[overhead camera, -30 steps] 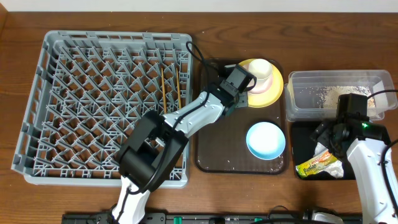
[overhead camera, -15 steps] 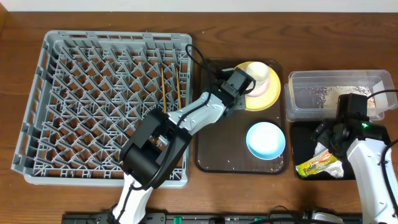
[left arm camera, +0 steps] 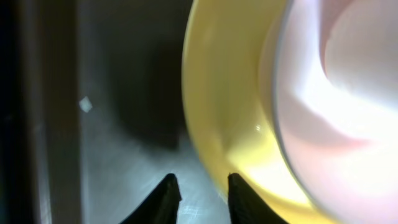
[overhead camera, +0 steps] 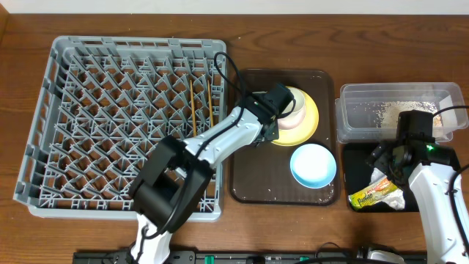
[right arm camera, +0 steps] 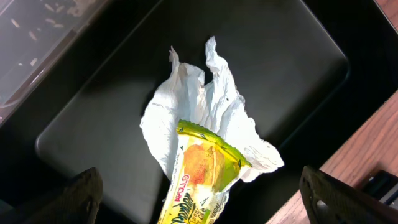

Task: Sort waste into correct bins and load items into the dishwasher rack
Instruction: 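Shift the left gripper down to the light-blue bowl, then grasp the light-blue bowl rim with the left gripper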

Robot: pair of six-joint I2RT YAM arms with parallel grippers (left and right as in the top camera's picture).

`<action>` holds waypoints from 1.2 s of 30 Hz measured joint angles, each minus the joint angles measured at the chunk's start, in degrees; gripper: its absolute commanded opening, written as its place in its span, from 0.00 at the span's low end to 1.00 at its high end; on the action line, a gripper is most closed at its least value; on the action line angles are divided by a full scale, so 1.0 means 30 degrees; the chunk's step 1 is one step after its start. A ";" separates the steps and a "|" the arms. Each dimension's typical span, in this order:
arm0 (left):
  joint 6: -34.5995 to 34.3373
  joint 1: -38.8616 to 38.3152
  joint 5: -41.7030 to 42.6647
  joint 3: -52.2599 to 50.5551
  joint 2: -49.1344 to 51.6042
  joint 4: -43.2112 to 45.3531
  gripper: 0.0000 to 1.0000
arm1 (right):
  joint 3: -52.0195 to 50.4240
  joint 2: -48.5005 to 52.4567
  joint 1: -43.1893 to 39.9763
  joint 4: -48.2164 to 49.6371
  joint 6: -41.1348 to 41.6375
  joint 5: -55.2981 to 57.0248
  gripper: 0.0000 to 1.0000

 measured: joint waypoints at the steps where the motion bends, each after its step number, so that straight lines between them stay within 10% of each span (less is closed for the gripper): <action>1: 0.0073 0.0000 -0.0007 0.0000 -0.0160 -0.0211 0.35 | 0.0000 0.0000 0.0000 0.0007 0.0000 0.0000 0.99; 18: 0.1865 -0.2244 0.0219 0.0000 -0.6550 -0.2302 0.27 | 0.0000 0.0000 0.0000 0.0000 0.0000 0.0007 0.99; 36: 0.2062 -0.7694 -0.0816 -0.0153 -0.2120 -0.1821 0.29 | 0.0000 0.0000 0.0000 0.0007 0.0000 0.0000 0.99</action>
